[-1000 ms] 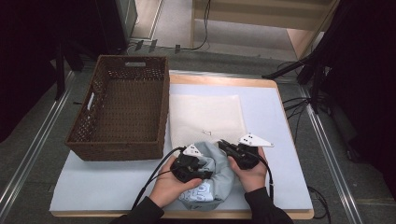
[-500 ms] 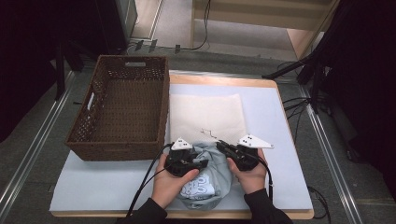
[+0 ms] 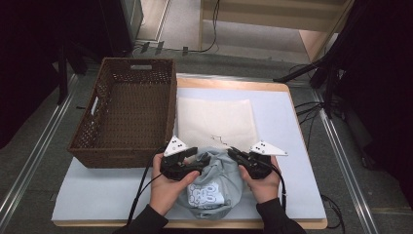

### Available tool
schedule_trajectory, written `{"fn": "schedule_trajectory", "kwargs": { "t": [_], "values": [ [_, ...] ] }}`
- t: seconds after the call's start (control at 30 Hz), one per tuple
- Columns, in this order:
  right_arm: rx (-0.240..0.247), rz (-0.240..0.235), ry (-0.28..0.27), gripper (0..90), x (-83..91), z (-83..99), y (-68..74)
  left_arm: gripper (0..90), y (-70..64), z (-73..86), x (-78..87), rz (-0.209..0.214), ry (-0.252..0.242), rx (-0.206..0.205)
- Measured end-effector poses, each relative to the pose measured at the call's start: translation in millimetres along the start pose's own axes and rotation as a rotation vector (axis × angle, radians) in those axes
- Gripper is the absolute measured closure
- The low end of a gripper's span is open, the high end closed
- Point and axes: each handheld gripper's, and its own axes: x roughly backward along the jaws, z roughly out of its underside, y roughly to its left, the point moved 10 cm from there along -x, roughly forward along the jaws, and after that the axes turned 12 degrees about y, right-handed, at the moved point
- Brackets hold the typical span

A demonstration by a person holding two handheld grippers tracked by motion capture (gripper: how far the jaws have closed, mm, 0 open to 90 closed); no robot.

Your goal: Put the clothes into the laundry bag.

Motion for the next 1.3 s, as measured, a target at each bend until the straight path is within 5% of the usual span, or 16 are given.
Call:
{"fn": "schedule_trajectory", "kwargs": {
  "t": [0.07,0.13,0.23,0.33,0.4,0.43,0.47,0.53,0.7,0.8,0.87,0.97,1.07,1.17,1.3],
  "values": [
    [-0.001,0.0,0.001,87.6,-1.2,-0.2,0.4,50.2,-7.8,6.5,-8.9,0.019,0.044,-0.029],
    [0.0,-0.001,0.003,87.7,-2.0,-0.5,0.5,58.5,-18.5,12.6,-18.2,0.083,0.096,-0.048],
    [-0.002,-0.005,0.003,87.6,-2.8,-1.1,1.6,49.3,-26.4,19.6,-31.8,0.12,0.165,-0.073],
    [0.005,-0.005,0.004,87.6,-3.3,-1.9,2.7,34.3,-25.5,30.9,-47.6,0.066,0.263,-0.112],
    [0.003,-0.01,0.003,87.6,-3.4,-2.5,4.2,37.5,-21.9,34.6,-53.3,0.02,0.296,-0.128],
    [0.004,-0.01,0.002,87.6,-3.3,-2.9,4.7,48.7,-16.7,34.2,-53.2,-0.038,0.307,-0.134],
    [0.007,-0.011,-0.002,87.7,-3.0,-3.5,5.0,62.4,-14.8,33.2,-52.9,-0.036,0.31,-0.117],
    [0.006,-0.018,-0.006,87.6,-2.3,-4.5,6.1,71.0,-12.2,31.3,-52.8,-0.02,0.315,-0.082],
    [0.014,-0.022,-0.016,87.6,0.0,-6.0,8.5,74.7,-3.8,20.2,-47.6,-0.068,0.238,-0.025],
    [0.018,-0.027,-0.024,87.7,2.0,-6.9,9.3,74.7,11.0,12.2,-42.1,-0.132,0.138,0.056],
    [0.024,-0.038,-0.024,87.6,2.1,-7.4,11.8,74.0,19.0,14.2,-45.0,-0.154,0.128,0.094],
    [0.041,-0.025,-0.01,87.7,-0.8,-5.3,13.6,67.0,11.9,18.1,-46.3,-0.138,0.164,0.031],
    [0.024,-0.026,-0.014,87.7,0.2,-5.4,9.7,48.7,-5.7,15.3,-36.2,-0.074,0.155,-0.053],
    [0.0,-0.025,-0.02,87.7,1.3,-6.1,4.7,37.5,-17.6,10.1,-24.1,0.034,0.126,-0.041],
    [0.004,-0.022,-0.014,87.7,0.8,-5.9,5.0,28.6,-28.6,13.9,-22.3,0.098,0.147,-0.071]
  ]
}}
